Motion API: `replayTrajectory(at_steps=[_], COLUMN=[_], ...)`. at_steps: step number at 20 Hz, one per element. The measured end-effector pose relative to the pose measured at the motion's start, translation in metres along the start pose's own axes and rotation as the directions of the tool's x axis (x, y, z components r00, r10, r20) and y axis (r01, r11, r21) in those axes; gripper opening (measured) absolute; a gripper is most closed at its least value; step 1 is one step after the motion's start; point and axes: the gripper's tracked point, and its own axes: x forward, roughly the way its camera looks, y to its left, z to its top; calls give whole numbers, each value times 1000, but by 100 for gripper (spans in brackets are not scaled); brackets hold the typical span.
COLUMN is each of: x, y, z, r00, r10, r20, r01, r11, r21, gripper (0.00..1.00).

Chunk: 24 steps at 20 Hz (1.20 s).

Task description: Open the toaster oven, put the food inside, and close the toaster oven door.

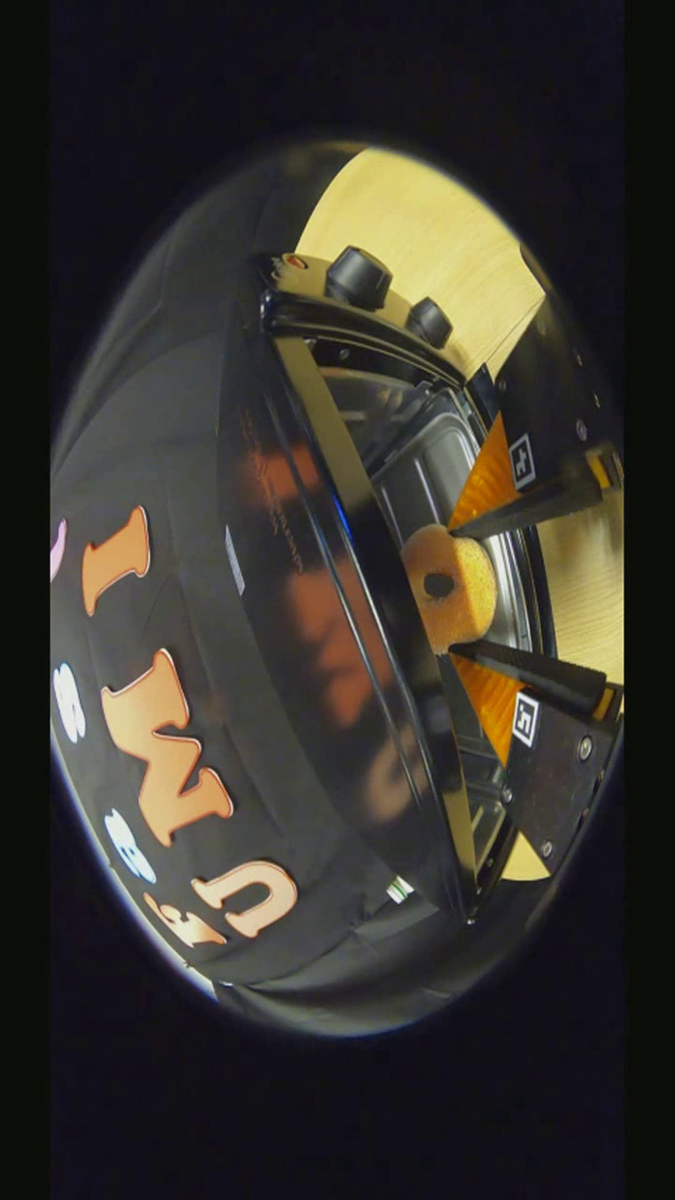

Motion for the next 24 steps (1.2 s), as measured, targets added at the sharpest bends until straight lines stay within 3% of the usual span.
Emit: replayTrajectory(at_steps=[5,8,13,17,24], x=[-12,-41,-100,-140,-179], y=[2,-4,-28,-46,-66], z=[1,6,0,-33,-103], r00=[1000,1000,998,996,982], r10=[12,15,39,91,129], r20=[-2,15,39,-9,-141], r01=[-12,-14,-37,-92,-159], r11=[1000,998,997,994,960], r21=[-16,-56,-63,-63,-231], gripper=[82,88,88,88,88])
